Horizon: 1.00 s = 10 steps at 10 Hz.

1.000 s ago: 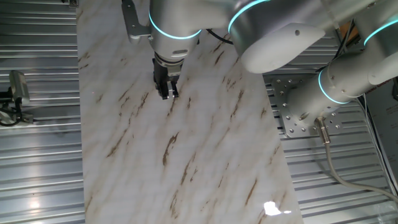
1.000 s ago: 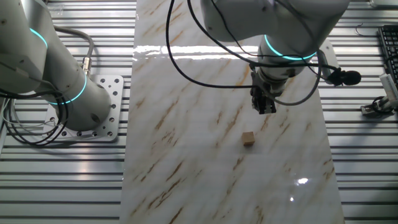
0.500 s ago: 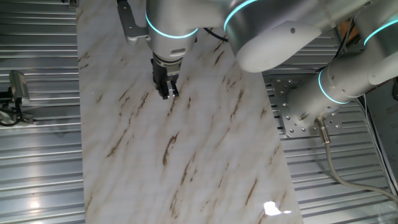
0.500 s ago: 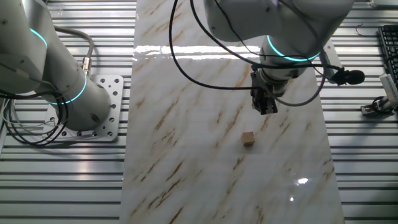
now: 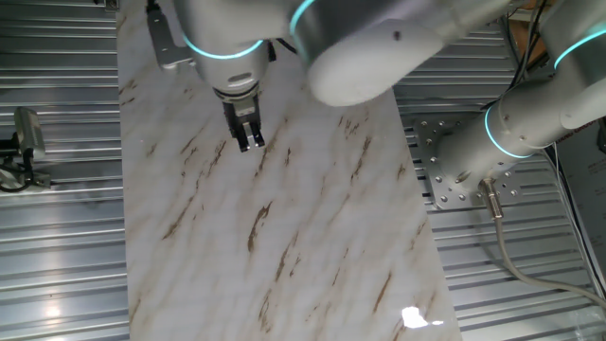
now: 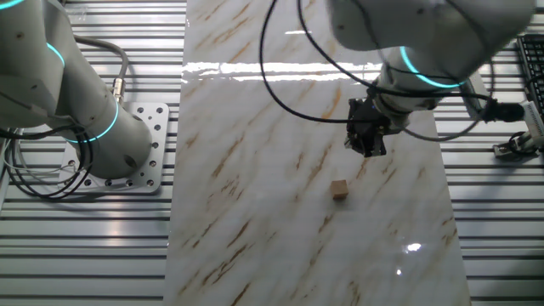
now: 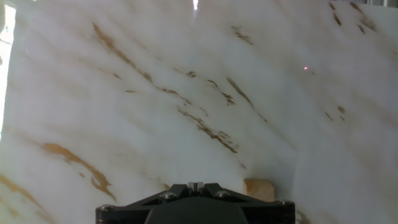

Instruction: Approach and touch the side of the small block

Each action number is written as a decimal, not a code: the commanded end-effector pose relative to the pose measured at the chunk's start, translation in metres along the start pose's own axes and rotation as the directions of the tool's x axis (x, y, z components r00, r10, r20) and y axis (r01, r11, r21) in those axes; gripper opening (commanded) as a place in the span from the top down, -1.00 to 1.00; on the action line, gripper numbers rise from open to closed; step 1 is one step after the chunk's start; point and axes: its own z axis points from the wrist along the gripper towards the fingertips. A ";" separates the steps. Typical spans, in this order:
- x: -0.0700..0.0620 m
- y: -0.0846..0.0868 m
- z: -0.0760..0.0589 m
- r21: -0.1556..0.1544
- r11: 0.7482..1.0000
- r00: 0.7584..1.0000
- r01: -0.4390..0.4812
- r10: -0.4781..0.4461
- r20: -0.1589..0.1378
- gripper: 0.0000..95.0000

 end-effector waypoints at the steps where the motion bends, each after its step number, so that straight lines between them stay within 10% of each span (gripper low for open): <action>1: 0.001 0.000 0.000 -0.008 1.000 0.999 0.003 -0.004 -0.034 1.00; 10: 0.001 0.000 0.000 0.008 0.995 0.995 -0.104 0.104 -0.003 1.00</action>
